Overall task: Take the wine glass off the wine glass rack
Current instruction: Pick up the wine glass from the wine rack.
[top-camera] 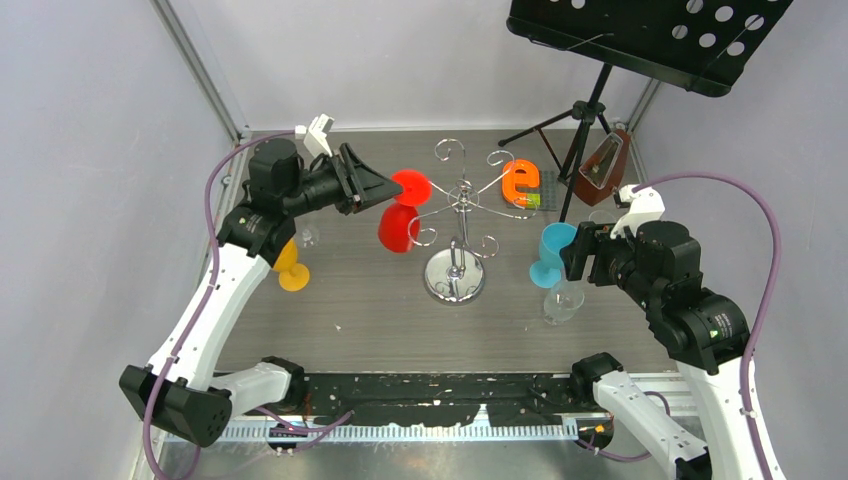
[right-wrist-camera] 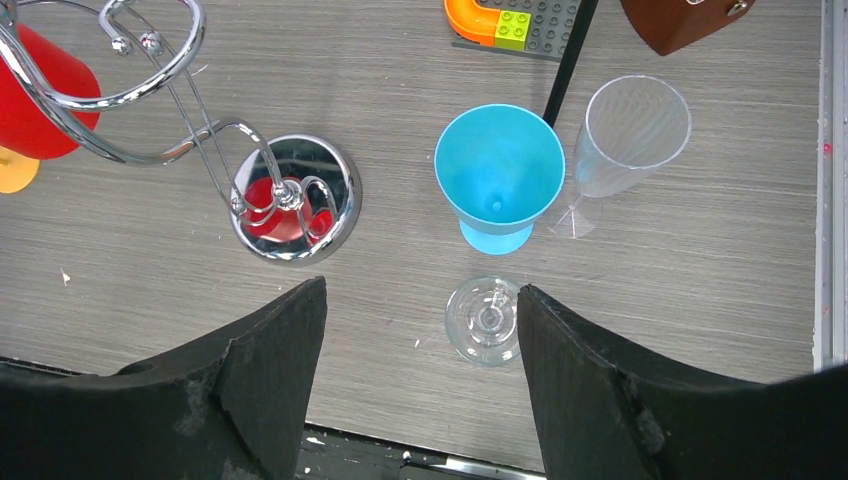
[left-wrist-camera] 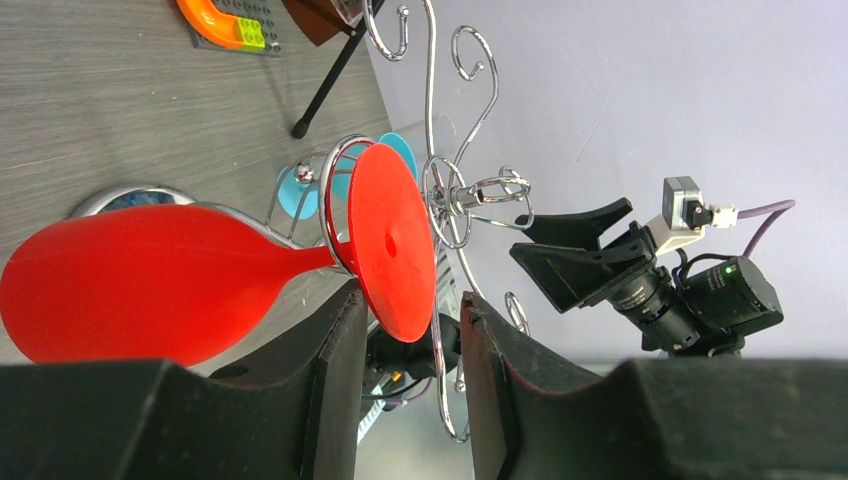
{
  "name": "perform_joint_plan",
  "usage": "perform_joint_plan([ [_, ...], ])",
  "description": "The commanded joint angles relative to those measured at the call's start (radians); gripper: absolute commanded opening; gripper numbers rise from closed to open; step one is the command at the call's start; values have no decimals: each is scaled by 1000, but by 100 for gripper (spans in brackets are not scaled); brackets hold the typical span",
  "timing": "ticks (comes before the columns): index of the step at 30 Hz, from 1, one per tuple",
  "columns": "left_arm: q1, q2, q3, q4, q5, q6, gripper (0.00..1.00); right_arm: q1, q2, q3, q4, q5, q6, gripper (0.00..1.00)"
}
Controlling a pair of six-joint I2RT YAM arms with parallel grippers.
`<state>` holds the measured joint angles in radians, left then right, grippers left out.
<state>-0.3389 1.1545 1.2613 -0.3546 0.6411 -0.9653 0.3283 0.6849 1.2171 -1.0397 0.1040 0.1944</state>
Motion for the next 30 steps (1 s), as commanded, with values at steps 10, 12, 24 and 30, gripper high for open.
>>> perform_joint_plan([
  [10, -6, 28, 54, 52, 11, -8, 31, 4, -21, -8, 57, -6, 13, 75],
  [12, -8, 34, 57, 53, 9, -10, 30, 5, -24, -9, 56, -4, 13, 75],
  [24, -17, 51, 79, 60, 6, -19, 27, 6, -36, -14, 57, -11, 13, 75],
  [30, -30, 66, 83, 60, 10, -14, 26, 5, -40, -19, 58, -11, 12, 75],
])
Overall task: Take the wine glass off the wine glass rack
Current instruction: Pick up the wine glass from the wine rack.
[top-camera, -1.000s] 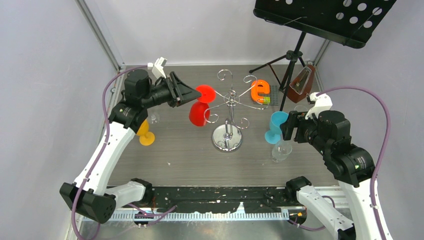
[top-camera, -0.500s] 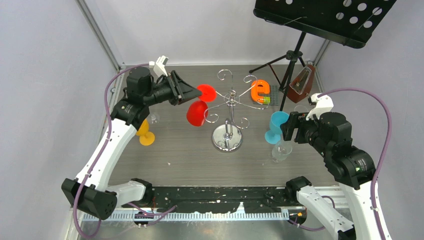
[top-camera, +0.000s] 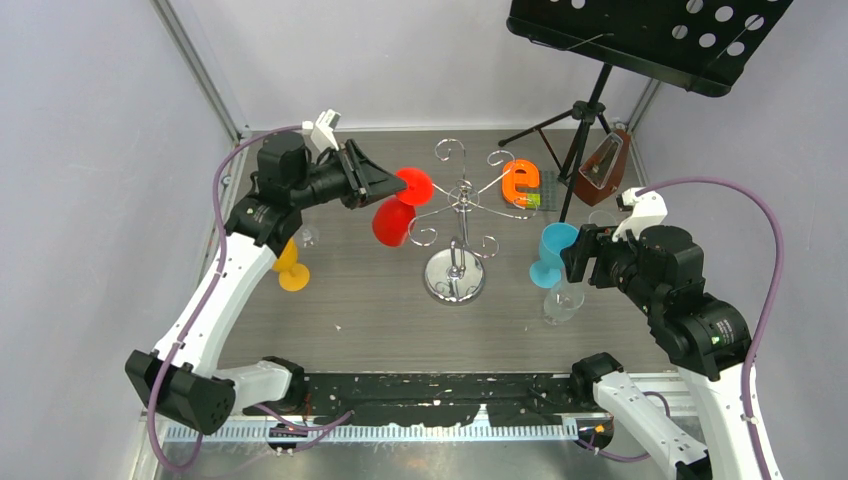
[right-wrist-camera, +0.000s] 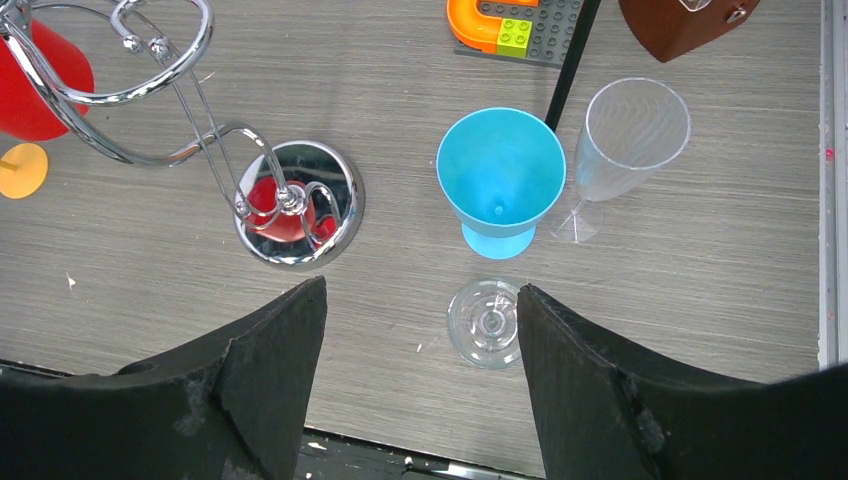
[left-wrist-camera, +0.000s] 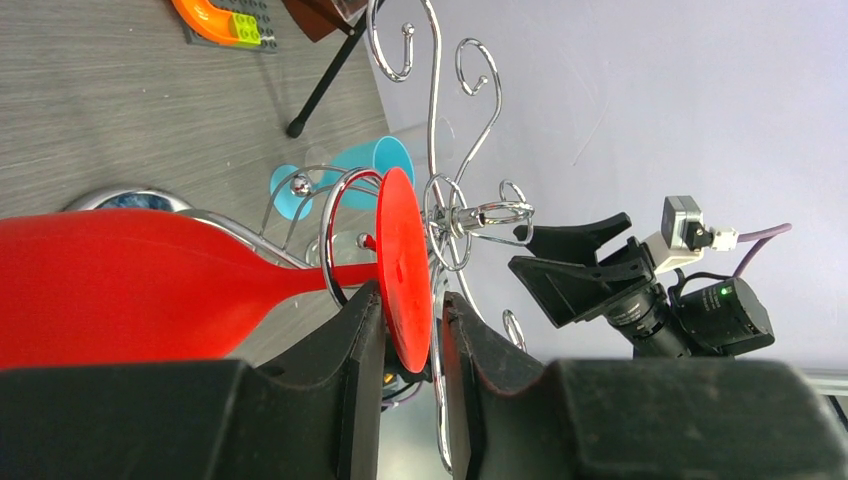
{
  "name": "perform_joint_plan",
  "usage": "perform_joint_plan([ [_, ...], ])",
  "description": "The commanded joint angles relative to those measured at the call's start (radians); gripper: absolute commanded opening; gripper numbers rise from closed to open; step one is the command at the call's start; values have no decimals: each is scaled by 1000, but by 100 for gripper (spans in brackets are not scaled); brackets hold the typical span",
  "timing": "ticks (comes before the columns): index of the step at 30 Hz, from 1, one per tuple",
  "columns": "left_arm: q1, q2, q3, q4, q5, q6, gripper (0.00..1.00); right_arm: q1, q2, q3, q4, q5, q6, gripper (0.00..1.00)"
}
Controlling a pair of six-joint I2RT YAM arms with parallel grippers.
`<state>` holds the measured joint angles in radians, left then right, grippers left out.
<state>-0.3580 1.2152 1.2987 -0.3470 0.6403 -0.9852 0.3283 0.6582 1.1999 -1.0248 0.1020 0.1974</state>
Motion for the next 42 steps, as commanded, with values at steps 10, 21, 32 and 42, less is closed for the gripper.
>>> perform_joint_plan([
  [10, -16, 21, 60, 53, 16, 10, 0, 4, -16, -6, 43, -5, 8, 76],
  [21, -15, 5, 131, -16, 2, 44, 0, 5, -20, -2, 40, 3, 9, 76],
  [32, 11, 3, 167, -70, -14, 76, 0, 5, -16, 1, 41, 4, 13, 75],
  [42, 34, 59, 217, -59, 4, 79, 0, 4, -19, 0, 39, 10, 10, 76],
])
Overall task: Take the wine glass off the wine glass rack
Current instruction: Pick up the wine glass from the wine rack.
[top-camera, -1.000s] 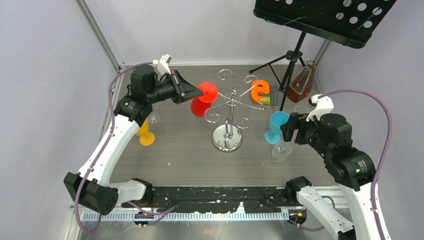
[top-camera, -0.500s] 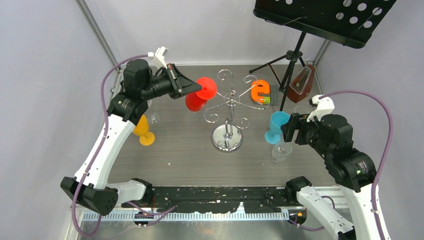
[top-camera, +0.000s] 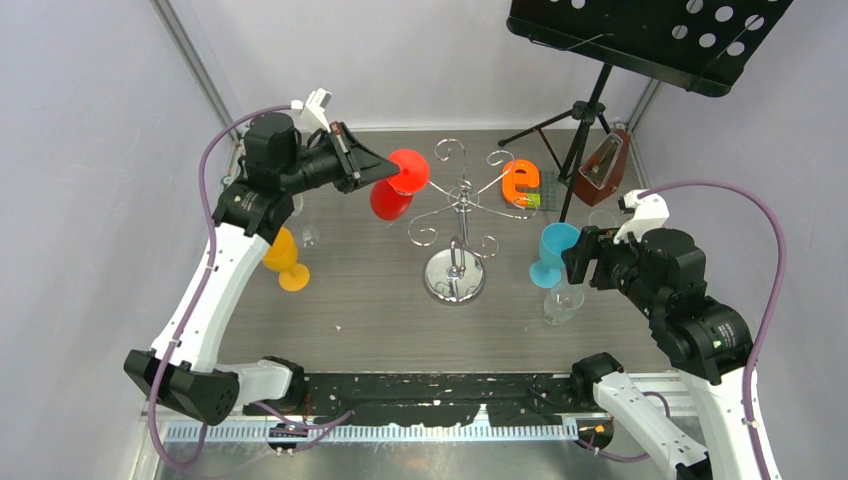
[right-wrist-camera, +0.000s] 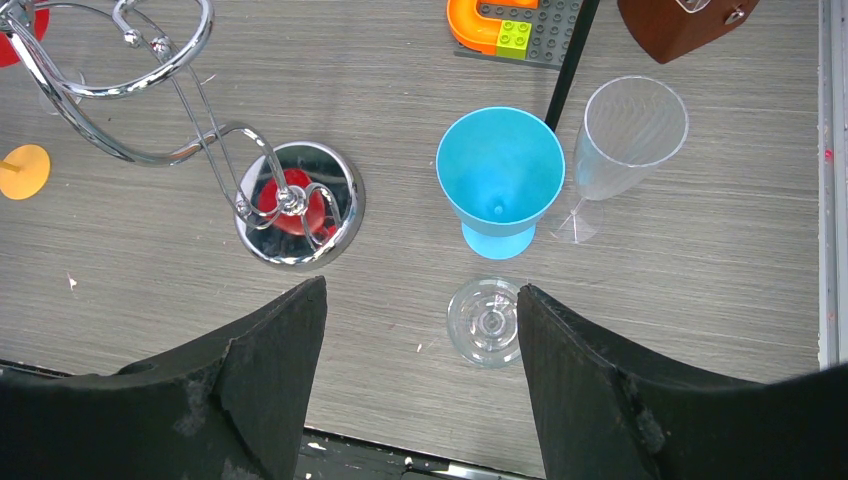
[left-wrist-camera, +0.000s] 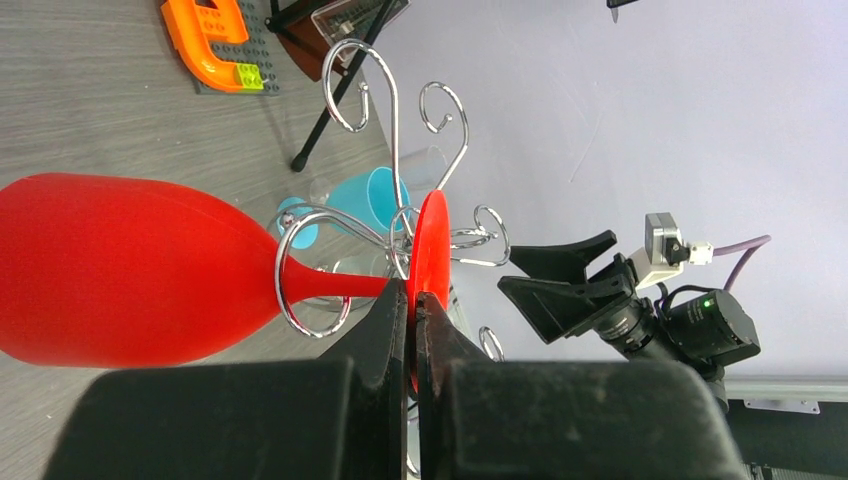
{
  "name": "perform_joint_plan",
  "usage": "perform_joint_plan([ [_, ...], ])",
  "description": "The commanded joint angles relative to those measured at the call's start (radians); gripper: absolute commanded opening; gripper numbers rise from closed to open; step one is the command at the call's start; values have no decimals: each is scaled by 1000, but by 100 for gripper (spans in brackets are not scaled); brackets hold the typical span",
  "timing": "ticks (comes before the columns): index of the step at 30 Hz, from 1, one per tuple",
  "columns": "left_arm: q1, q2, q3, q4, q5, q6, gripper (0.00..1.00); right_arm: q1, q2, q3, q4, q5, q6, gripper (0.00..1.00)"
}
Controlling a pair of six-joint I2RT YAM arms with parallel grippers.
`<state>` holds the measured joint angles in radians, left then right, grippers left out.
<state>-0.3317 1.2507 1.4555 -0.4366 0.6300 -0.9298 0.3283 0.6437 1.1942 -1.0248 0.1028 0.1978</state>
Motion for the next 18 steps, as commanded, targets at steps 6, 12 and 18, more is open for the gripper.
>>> perform_joint_plan([
  [6, 7, 74, 83, 65, 57, 25, 0, 5, -3, 2, 43, 7, 7, 75],
  [12, -19, 120, 141, 61, 114, 70, 0, 5, 1, -3, 52, 4, 2, 75],
  [18, -69, 147, 181, 7, 153, 146, 0, 9, 2, -6, 53, 8, 0, 75],
])
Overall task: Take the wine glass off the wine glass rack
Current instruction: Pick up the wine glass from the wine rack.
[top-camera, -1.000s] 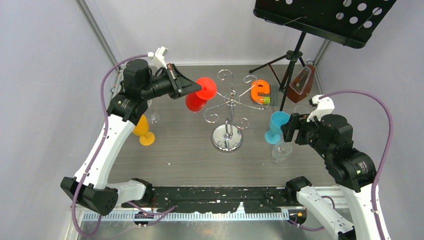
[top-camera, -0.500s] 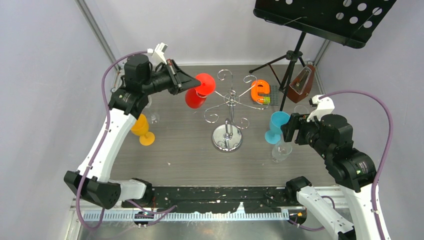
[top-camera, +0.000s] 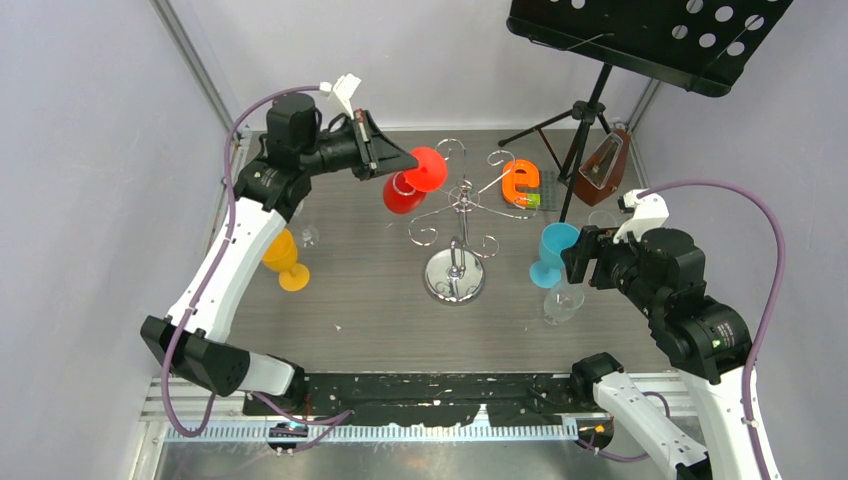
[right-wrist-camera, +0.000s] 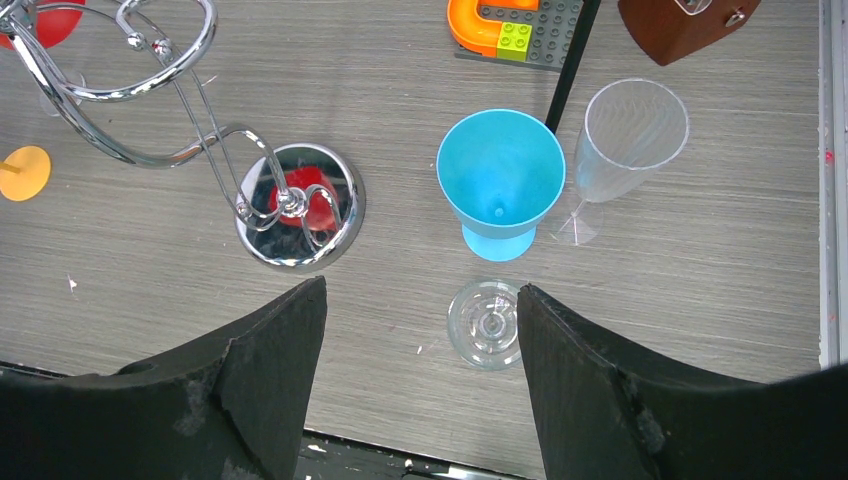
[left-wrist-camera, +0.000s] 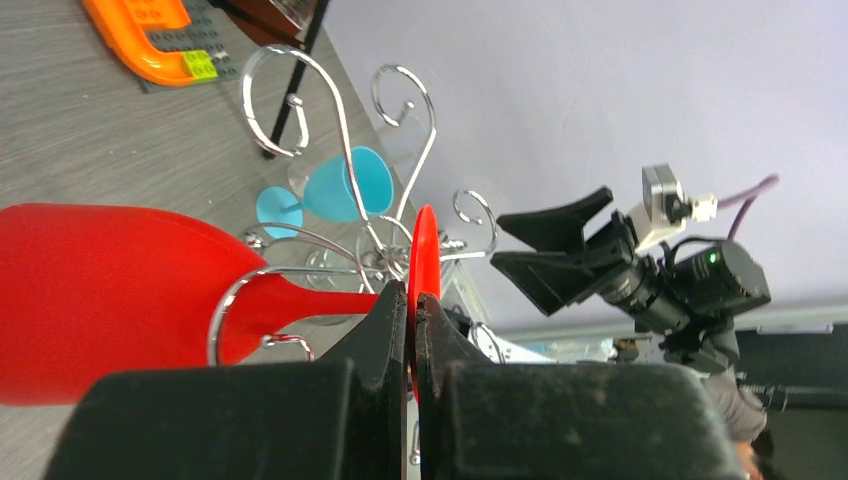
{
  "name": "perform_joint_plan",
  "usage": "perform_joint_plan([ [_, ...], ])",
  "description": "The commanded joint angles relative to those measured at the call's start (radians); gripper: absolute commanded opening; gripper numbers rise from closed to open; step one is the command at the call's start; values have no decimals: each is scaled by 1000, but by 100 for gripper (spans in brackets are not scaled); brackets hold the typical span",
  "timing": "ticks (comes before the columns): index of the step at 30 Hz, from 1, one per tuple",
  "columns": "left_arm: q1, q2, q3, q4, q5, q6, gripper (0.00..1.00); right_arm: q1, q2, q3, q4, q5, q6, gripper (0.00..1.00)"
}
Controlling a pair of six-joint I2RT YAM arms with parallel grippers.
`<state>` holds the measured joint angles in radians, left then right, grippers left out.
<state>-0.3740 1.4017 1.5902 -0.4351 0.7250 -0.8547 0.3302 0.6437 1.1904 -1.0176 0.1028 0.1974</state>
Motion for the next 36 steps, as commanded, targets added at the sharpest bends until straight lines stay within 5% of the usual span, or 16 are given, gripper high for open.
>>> perform_joint_plan([
  [1, -29, -6, 44, 2, 62, 74, 0, 7, 2, -2, 46, 10, 0, 76],
  [36, -45, -370, -90, -373, -147, 384, 0, 10, 62, 69, 41, -108, 9, 76],
])
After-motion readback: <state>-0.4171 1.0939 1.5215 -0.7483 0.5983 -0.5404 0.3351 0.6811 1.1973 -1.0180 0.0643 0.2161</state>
